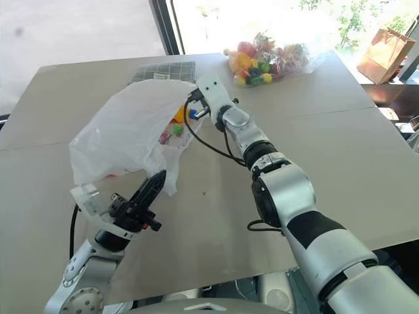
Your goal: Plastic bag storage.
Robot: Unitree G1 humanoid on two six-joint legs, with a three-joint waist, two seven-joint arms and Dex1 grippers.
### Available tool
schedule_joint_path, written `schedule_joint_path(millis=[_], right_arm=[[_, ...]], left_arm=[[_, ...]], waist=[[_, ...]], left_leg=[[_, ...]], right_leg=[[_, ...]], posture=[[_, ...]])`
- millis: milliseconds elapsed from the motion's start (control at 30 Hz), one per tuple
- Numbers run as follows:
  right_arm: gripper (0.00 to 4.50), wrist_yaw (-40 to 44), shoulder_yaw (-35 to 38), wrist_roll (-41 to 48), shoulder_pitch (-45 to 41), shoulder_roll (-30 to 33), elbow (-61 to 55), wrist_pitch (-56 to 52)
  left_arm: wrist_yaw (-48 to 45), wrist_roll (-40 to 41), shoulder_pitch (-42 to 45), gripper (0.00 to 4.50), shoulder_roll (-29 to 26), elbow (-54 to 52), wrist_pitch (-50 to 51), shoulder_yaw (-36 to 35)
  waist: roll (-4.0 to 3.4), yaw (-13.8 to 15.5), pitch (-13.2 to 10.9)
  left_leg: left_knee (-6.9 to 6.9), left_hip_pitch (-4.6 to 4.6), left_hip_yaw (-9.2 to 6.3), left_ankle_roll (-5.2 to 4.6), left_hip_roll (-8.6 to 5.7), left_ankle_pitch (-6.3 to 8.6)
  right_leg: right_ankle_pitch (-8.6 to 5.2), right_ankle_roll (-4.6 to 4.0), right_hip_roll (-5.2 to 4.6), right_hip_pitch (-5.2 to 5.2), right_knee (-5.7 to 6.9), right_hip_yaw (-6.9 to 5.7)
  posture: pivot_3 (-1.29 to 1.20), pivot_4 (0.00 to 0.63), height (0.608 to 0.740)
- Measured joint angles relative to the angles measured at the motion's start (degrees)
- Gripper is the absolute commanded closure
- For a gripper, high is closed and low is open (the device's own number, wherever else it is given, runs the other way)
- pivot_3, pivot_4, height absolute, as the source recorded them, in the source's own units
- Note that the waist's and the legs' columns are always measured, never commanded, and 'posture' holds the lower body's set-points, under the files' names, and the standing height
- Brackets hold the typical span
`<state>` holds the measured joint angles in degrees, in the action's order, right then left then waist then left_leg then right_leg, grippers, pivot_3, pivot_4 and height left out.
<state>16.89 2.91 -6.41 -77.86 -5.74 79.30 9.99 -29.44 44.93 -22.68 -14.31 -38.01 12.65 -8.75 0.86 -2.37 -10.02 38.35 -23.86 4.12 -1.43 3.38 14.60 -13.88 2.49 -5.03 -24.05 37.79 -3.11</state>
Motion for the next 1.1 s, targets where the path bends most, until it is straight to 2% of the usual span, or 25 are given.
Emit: schedule_joint_path(millis=[167, 300, 500, 733, 767, 867, 967, 1033, 1067, 1100], right_arm=[[4.45, -0.7, -0.3, -1.7, 0.1, 0.0, 0.0, 0.0], [4.45, -4.5, 0.6, -2.0, 0.5, 1.4, 0.0, 0.3], [4.45, -6.0, 4.1, 0.3, 0.4, 3.6, -0.5, 7.3], [4.45, -0.1, 4.3, 2.9, 2.6, 6.7, -8.1, 14.4], [4.45, 1.0, 4.2, 3.4, 4.1, 7.2, -10.5, 14.7], [4.45, 5.9, 2.9, 5.7, 14.1, 9.4, -27.4, 10.8], [4.45, 9.4, 0.6, 8.7, 23.1, 11.1, -47.2, -1.0], [4.45, 10.1, -0.1, 9.6, 24.1, 11.1, -51.8, -4.2], [4.45, 11.3, -1.5, 12.1, 26.2, 11.9, -63.0, -12.6], [4.21, 12.0, -2.2, 14.0, 27.6, 12.4, -68.4, -17.3]], left_arm=[[1.0, 0.4, -0.2, 4.50, -0.6, -0.5, 0.3, -0.5], [1.9, 1.7, -0.2, 4.50, -1.3, -1.3, 0.8, -1.3], [2.1, 4.3, 0.3, 4.50, -2.9, -1.1, 0.9, -4.7], [0.6, 7.1, 5.0, 4.50, -6.4, 2.6, 1.0, -9.3], [0.4, 7.1, 5.5, 4.50, -6.6, 3.0, 1.1, -9.5], [-0.3, 8.1, 7.7, 4.50, -7.8, 5.1, 1.3, -11.2], [-0.4, 8.4, 9.0, 4.50, -8.2, 6.8, 1.9, -12.1], [-0.4, 8.5, 9.1, 4.50, -8.3, 7.3, 2.0, -12.3], [-0.7, 8.6, 9.9, 4.50, -8.4, 7.8, 2.2, -12.3], [-0.9, 8.6, 10.6, 4.50, -8.6, 8.3, 2.5, -12.2]], waist=[[0.00, 0.0, 0.0], [0.00, 0.1, 0.0], [0.00, 0.0, 0.0], [0.02, 0.2, 0.0], [0.03, 0.3, 0.0], [0.01, 0.7, 0.0], [-0.01, 0.5, 0.0], [-0.01, 0.1, 0.0], [-0.01, 0.2, 0.0], [-0.02, 0.3, 0.0]], left_leg=[[0.00, 0.00, -0.01, 0.00, 0.00, 0.00], [0.01, 0.00, 0.00, 0.01, -0.01, -0.01], [0.00, 0.00, 0.00, 0.02, -0.01, -0.01], [0.02, 0.00, -0.01, 0.14, -0.02, -0.09], [0.01, 0.00, -0.02, 0.18, -0.02, -0.11], [0.00, 0.00, -0.06, 0.20, 0.00, -0.12], [0.00, 0.00, -0.04, 0.23, 0.01, -0.14], [0.00, 0.05, -0.03, 0.23, 0.04, -0.14], [0.00, 0.07, -0.08, 0.17, 0.04, -0.10], [0.00, 0.07, -0.11, 0.14, 0.05, -0.08]], right_leg=[[0.00, 0.00, 0.00, 0.00, 0.01, -0.01], [0.00, 0.00, -0.01, 0.01, 0.01, 0.00], [0.00, 0.00, 0.01, 0.00, 0.00, 0.00], [0.01, 0.01, 0.00, 0.04, -0.01, -0.02], [0.01, 0.01, 0.00, 0.06, -0.05, -0.03], [0.01, 0.01, -0.01, 0.13, -0.09, -0.08], [0.01, 0.01, -0.01, 0.09, -0.06, -0.05], [0.01, 0.01, 0.02, 0.07, -0.01, 0.00], [0.00, 0.00, 0.04, 0.08, 0.05, -0.09], [0.00, 0.00, 0.04, 0.09, 0.07, -0.11]], posture=[[0.00, 0.150, 0.740], [0.00, 0.150, 0.740], [0.00, 0.150, 0.740], [0.00, 0.150, 0.740], [0.00, 0.150, 0.740], [0.00, 0.150, 0.740], [0.00, 0.150, 0.740], [0.00, 0.150, 0.740], [0.00, 0.150, 0.740], [0.00, 0.150, 0.740]])
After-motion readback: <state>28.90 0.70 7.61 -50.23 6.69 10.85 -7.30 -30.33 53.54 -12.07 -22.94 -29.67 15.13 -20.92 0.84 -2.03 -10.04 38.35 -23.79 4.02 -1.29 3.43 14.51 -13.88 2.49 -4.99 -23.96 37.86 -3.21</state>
